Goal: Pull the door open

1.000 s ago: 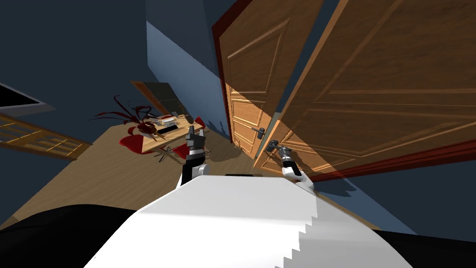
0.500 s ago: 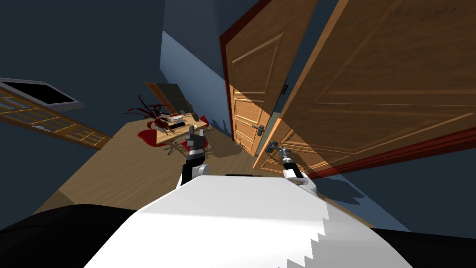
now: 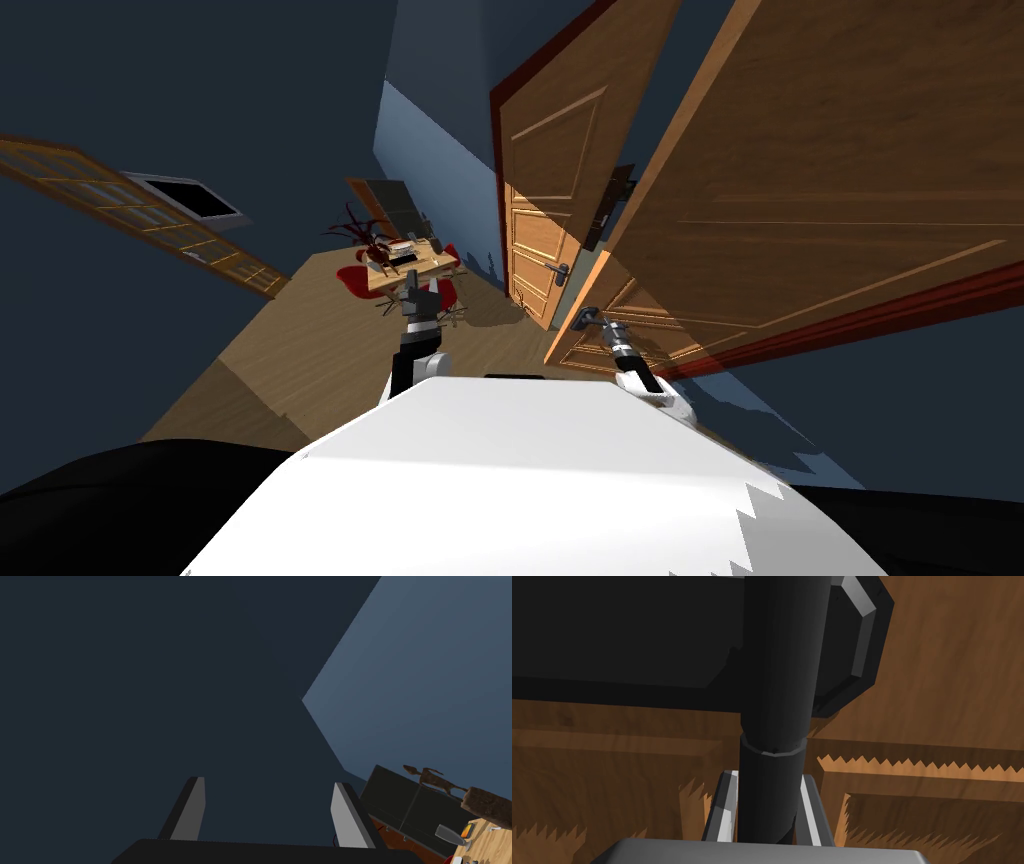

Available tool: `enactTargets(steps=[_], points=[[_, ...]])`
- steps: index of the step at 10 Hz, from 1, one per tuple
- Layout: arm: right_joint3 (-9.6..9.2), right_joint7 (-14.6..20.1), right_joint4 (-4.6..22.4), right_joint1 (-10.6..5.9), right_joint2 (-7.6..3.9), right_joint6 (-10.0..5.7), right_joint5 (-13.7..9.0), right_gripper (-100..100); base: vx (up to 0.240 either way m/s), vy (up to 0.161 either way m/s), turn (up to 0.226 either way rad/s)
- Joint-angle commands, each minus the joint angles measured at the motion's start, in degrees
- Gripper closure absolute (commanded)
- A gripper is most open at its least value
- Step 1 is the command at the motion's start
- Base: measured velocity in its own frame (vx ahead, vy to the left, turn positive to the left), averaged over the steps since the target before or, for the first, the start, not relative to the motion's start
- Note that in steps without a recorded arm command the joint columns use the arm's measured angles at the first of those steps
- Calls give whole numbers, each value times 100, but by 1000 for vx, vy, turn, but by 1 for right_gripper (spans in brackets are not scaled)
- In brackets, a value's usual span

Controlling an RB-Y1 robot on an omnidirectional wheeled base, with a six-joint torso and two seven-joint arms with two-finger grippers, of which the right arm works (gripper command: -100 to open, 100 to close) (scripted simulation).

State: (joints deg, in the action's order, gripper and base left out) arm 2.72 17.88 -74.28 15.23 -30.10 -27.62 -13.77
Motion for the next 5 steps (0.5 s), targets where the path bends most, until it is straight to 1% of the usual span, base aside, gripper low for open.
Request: enactTargets(steps=[1, 2, 3, 4, 5], points=[[-133, 98, -141, 171, -88, -118, -4, 100, -253, -80, 170], [-172, 137, -173, 228, -133, -165, -9, 100, -226, -52, 131], [-98, 105, -119, 176, -127, -112, -15, 100, -94, -21, 6], [-179, 185, -137, 321, -227, -266, -21, 100, -152, -17, 168], [-196, 205, -144, 354, -254, -307, -24, 100, -199, -45, 127]])
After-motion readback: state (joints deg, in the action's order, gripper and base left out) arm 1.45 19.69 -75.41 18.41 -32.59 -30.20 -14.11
